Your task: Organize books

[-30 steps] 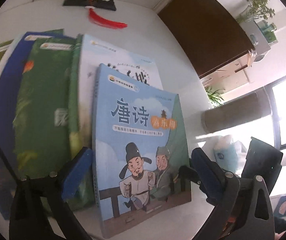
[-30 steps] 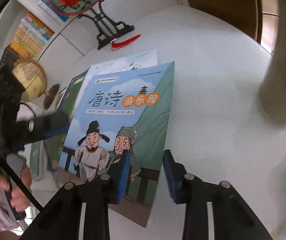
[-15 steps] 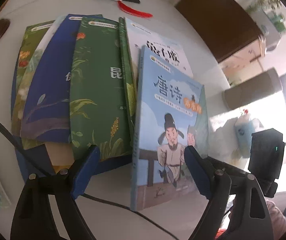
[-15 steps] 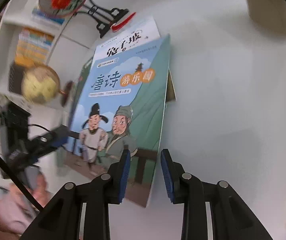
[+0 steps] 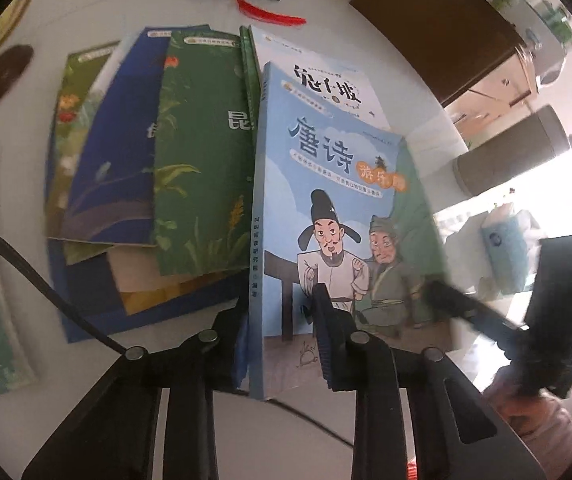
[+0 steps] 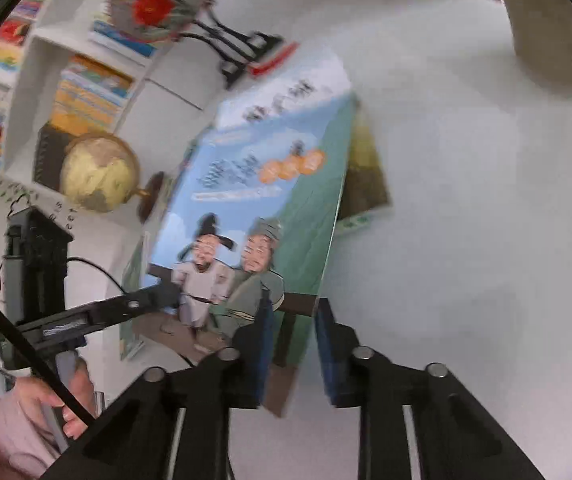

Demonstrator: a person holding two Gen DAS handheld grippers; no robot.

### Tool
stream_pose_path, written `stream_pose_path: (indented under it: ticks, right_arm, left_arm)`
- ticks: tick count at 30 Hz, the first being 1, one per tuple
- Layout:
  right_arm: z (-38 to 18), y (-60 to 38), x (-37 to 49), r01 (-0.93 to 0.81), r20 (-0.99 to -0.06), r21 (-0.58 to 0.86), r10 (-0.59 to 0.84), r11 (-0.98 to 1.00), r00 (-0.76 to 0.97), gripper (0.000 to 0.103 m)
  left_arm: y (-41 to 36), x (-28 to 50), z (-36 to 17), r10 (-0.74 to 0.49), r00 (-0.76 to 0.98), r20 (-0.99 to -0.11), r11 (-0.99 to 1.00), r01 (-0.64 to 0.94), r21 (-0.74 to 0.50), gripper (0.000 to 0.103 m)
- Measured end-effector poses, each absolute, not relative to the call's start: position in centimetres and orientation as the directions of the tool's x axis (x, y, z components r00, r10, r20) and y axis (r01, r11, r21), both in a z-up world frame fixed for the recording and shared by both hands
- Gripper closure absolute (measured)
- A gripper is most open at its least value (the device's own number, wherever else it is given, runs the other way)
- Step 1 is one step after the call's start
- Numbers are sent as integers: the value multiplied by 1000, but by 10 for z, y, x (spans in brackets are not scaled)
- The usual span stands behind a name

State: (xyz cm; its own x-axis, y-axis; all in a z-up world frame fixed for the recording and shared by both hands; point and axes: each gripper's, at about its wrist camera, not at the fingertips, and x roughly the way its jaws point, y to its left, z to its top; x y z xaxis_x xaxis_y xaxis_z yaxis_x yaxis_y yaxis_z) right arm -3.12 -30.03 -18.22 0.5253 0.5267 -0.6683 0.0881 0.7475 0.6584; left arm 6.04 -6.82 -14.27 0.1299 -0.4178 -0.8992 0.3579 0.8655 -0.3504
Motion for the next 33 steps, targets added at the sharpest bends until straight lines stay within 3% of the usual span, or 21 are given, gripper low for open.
stream_pose_path:
  ticks: [3,7,15,33]
  right_arm:
    - [-153,-290,-38,4,-614,667,546,745,571,86]
    - [-129,-255,-35,-114,-666,550,517,827,538,86]
    - [-101,-188,-29,-269,-740,315,413,910,531,86]
    - [-46,4,16,-544,-662,226,537,808,523,86]
  left_arm:
    - [-67,54,-135,-394,164,-904,869,387,-309,81]
    - [-58,42,-128,-387,194,-901,855,441,-273,81]
    - [-4,37,-115,-433,233,-871,858,404,-318,81]
    - [197,33,-97,-418,461,-783,901,103,-420,81]
